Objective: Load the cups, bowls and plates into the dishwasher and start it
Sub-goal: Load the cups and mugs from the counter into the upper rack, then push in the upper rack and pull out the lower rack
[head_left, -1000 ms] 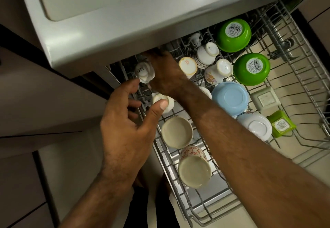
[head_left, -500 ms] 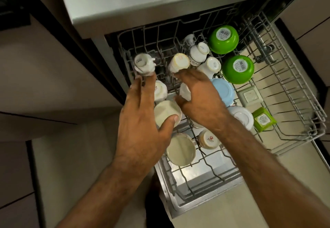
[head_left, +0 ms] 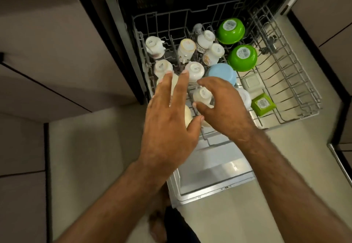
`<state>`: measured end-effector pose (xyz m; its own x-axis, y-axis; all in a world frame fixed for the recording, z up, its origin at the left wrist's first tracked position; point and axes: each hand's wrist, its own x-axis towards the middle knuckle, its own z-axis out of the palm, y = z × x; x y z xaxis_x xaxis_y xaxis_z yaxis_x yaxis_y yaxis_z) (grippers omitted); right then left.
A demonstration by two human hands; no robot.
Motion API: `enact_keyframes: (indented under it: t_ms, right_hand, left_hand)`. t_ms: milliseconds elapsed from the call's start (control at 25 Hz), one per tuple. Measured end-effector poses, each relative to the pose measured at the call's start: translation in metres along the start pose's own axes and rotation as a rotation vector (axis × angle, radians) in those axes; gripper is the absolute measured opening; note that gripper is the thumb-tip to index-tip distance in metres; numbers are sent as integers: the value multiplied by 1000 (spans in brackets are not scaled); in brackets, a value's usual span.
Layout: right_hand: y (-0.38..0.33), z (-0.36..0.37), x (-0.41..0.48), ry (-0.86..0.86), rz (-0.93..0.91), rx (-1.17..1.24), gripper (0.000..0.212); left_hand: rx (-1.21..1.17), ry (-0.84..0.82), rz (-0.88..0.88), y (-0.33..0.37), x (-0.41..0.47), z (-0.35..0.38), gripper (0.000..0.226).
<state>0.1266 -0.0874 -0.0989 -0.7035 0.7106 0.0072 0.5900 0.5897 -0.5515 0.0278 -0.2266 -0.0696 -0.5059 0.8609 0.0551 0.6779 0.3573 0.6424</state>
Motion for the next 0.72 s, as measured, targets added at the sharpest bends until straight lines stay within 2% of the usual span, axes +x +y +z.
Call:
enact_keyframes:
  t_ms: [200, 320, 400, 560, 720]
  right_hand:
    - [49, -17, -52, -63, 0, -80, 53]
    - [73, -22, -74, -72, 10, -93, 46]
    - [91, -26, -85, -124, 41, -145, 50]
    - [139, -46, -103, -280, 39, -290, 62]
    - [169, -61, -113, -372, -34, -357, 57]
  left_hand:
    - [-24, 1, -41, 20, -35, 38, 92]
    - [24, -60, -97, 31, -53, 73, 92]
    - [54, -127, -140, 39, -63, 95, 90]
    - [256, -191, -223, 51, -75, 140, 78]
    - [414, -146, -278, 56, -79, 166, 62]
